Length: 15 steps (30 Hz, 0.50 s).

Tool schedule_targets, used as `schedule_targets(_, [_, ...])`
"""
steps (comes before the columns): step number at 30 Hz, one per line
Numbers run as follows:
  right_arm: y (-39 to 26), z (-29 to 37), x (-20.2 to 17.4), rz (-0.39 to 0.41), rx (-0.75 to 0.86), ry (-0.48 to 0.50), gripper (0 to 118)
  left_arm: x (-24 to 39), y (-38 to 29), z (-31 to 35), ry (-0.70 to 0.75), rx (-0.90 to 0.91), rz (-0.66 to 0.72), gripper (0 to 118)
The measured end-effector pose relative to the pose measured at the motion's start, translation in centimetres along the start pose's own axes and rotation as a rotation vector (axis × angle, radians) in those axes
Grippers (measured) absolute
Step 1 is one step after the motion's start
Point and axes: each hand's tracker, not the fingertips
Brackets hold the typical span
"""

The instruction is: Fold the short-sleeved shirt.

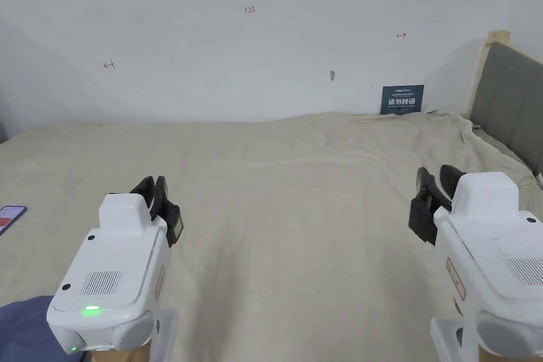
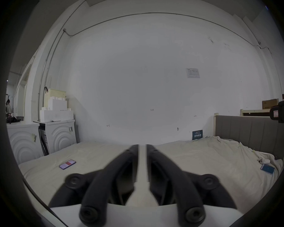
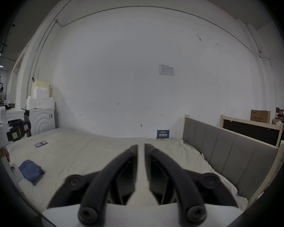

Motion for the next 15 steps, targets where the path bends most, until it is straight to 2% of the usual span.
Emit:
schedule_targets(1, [0.04,0.01,-0.01,0.005,-0.001,0.002,58,-0.27,0.02,-0.01,-0.003,-0.009,0.021,37])
schedule_targets(3, [0.01,0.03,0.03,0.007,0.004,-0.012,94,-0.63,0.06,-0.02,-0.019,-0.016,0.048,74])
schedule_targets(4, [-0.06,0.09,0.06,0.006,0.011,-0.018,107,-0.59,0.02,-0.02,-0.015,-0.016,0.047,98])
schedule_targets(5, [-0.13,0.20,0.14,-0.003,0.021,-0.024,110,-0.58,0.02,-0.01,-0.012,-0.019,0.041,111])
schedule_targets(6, [-0.16,0.29,0.23,-0.012,0.026,-0.029,111,-0.63,0.03,0.05,-0.015,-0.018,0.037,118])
schedule_targets(8, [-0.20,0.31,0.45,-0.030,0.027,-0.030,112,-0.68,0.01,0.32,-0.014,-0.001,0.028,118])
schedule_targets(10, [-0.24,0.22,0.55,-0.035,0.020,-0.035,118,-0.66,0.00,0.31,-0.009,-0.001,0.017,118])
schedule_targets(15, [-0.32,0.18,0.57,-0.029,0.019,-0.034,118,-0.68,-0.05,0.31,-0.001,-0.004,0.011,118])
